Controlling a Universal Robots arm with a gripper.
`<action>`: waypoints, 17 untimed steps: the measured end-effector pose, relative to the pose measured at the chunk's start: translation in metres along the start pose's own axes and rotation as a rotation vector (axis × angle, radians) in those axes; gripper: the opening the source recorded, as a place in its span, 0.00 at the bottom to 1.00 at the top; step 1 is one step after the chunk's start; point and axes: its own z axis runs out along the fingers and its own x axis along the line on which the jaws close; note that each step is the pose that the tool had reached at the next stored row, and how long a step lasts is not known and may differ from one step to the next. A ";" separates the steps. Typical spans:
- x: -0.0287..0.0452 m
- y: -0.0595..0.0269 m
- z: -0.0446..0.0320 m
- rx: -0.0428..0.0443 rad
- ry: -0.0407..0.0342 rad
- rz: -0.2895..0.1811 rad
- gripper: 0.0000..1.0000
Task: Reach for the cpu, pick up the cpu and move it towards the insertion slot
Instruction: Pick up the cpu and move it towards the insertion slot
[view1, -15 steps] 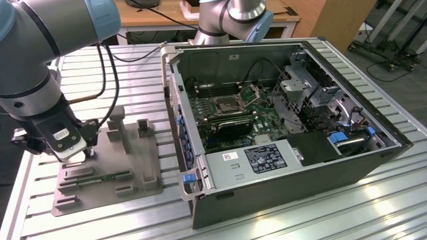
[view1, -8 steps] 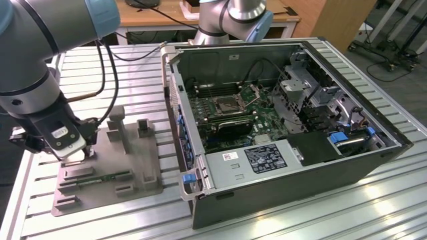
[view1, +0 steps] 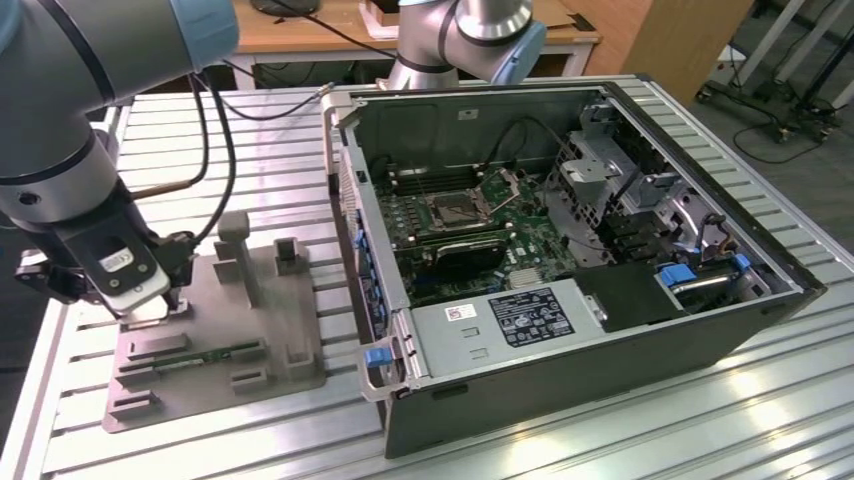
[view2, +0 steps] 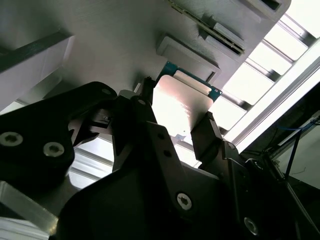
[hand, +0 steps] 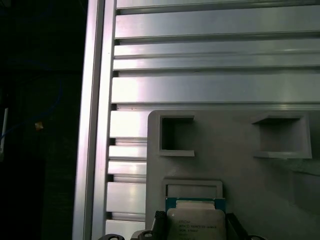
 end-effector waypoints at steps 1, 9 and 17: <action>0.0000 0.0000 -0.0007 0.0000 0.0000 0.000 0.54; 0.0000 0.0004 -0.0053 0.0001 0.0000 0.000 0.54; 0.0000 0.0005 -0.0070 0.0000 0.0000 0.000 0.54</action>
